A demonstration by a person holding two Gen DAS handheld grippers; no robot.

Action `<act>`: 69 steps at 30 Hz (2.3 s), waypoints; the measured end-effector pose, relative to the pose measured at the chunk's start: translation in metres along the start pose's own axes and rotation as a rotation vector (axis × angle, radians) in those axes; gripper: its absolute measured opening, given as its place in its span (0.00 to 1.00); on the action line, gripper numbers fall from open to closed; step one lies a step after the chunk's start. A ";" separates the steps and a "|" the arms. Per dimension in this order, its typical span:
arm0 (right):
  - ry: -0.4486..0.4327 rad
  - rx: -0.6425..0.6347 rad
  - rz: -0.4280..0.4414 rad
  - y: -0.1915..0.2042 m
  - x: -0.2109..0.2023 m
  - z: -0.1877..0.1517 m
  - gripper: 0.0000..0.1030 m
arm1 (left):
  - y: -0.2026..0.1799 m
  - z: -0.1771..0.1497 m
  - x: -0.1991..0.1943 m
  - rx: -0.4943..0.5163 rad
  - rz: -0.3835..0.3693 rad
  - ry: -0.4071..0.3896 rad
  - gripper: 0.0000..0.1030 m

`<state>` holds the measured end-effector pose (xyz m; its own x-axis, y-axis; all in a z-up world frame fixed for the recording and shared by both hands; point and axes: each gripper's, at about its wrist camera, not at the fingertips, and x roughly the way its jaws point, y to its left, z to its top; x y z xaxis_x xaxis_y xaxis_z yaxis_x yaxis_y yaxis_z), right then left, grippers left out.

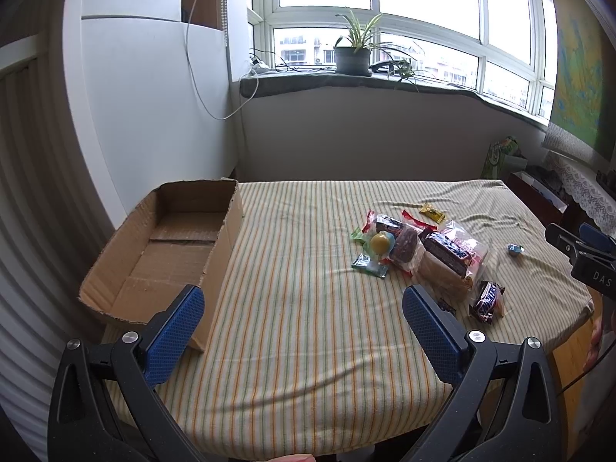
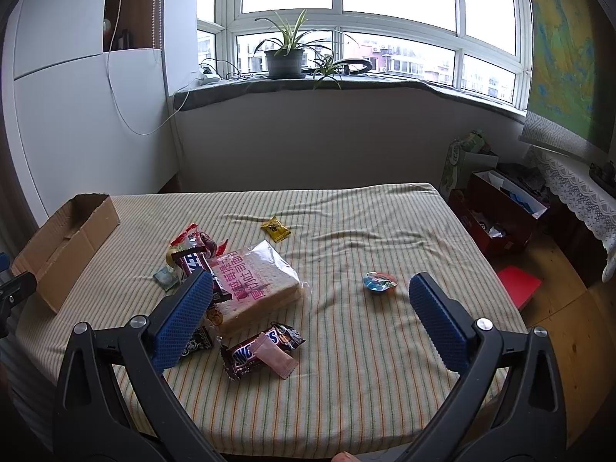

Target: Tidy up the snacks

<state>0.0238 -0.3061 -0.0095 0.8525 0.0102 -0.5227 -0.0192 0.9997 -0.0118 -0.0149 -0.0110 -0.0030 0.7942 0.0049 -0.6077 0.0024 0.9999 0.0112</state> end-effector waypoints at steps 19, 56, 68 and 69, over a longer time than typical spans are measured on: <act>0.001 -0.001 -0.002 0.000 -0.001 0.000 1.00 | -0.001 -0.001 -0.002 0.002 0.001 0.000 0.99; 0.312 0.071 0.004 -0.026 0.054 -0.113 1.00 | -0.015 -0.090 0.082 0.022 -0.058 0.236 0.99; 0.188 0.025 0.055 -0.026 0.050 -0.123 1.00 | -0.006 -0.107 0.073 0.038 -0.147 0.060 1.00; 0.183 0.009 0.055 -0.026 0.051 -0.121 1.00 | -0.006 -0.108 0.072 0.042 -0.155 0.044 1.00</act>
<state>0.0050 -0.3343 -0.1387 0.7407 0.0622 -0.6690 -0.0581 0.9979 0.0284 -0.0230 -0.0152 -0.1328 0.7549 -0.1481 -0.6389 0.1491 0.9874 -0.0527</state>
